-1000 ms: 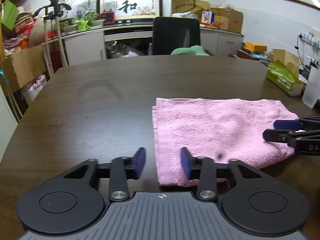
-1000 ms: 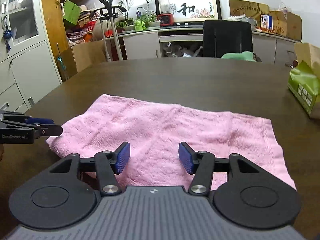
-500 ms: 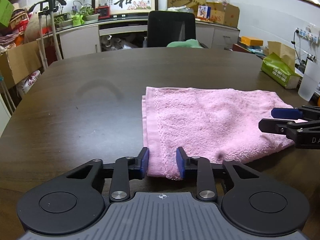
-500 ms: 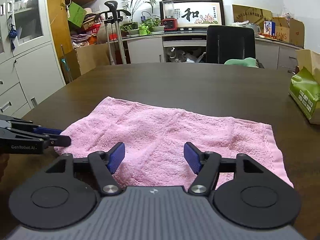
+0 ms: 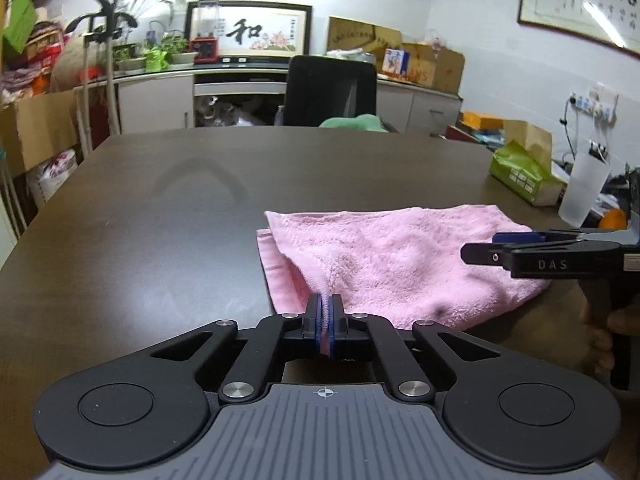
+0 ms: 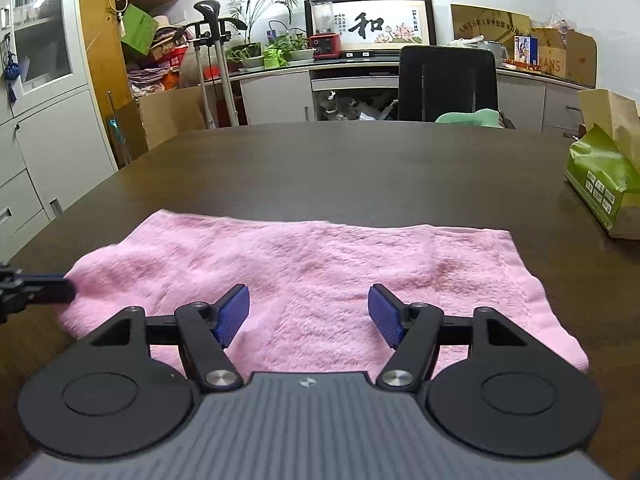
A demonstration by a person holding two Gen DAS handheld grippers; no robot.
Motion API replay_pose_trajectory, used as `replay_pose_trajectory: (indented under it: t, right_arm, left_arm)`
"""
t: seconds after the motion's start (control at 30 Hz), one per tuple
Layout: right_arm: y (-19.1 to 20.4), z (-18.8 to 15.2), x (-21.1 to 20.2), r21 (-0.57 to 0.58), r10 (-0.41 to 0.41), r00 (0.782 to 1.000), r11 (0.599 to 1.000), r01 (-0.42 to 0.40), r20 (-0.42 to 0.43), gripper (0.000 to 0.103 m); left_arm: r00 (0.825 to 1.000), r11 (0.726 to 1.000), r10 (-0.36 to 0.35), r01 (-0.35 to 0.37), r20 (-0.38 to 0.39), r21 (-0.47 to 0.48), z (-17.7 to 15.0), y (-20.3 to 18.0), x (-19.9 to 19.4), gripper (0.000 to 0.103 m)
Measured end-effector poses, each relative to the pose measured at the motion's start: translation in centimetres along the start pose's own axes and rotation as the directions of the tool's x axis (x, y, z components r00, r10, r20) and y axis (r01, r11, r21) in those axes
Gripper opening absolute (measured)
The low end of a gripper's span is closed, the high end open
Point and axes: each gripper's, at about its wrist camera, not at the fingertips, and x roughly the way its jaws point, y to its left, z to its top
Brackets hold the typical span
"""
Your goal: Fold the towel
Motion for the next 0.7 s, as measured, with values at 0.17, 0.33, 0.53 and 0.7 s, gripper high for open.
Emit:
replay_pose_trajectory:
  t: [0.17,0.33,0.53,0.7]
  right_arm:
    - [0.0,-0.3,1.2,-0.012,0.007,0.999,1.000,-0.007,-0.047,0.076]
    - [0.4,-0.7,1.4,-0.053,0.029,0.998,0.998,-0.032,-0.051,0.079]
    - [-0.9,-0.2,0.5,0.011,0.063,0.998,0.998,-0.063,0.002,0.079]
    - [-4.7,0.9,-1.8,0.146,0.042,0.995,0.988,-0.055,0.091,0.079]
  left_arm:
    - [0.999,0.994,0.023,-0.020,0.032,-0.109,-0.5,1.5,-0.6,0.002]
    - [0.995,0.994,0.080,-0.076,0.051,-0.078,-0.3,1.2,-0.9,0.003]
    - [0.983,0.981,0.185,-0.183,-0.014,0.068,-0.6,-1.0,-0.4,0.003]
    - [0.961,0.948,0.276,-0.276,0.023,0.158,-0.5,-2.5,-1.6,0.007]
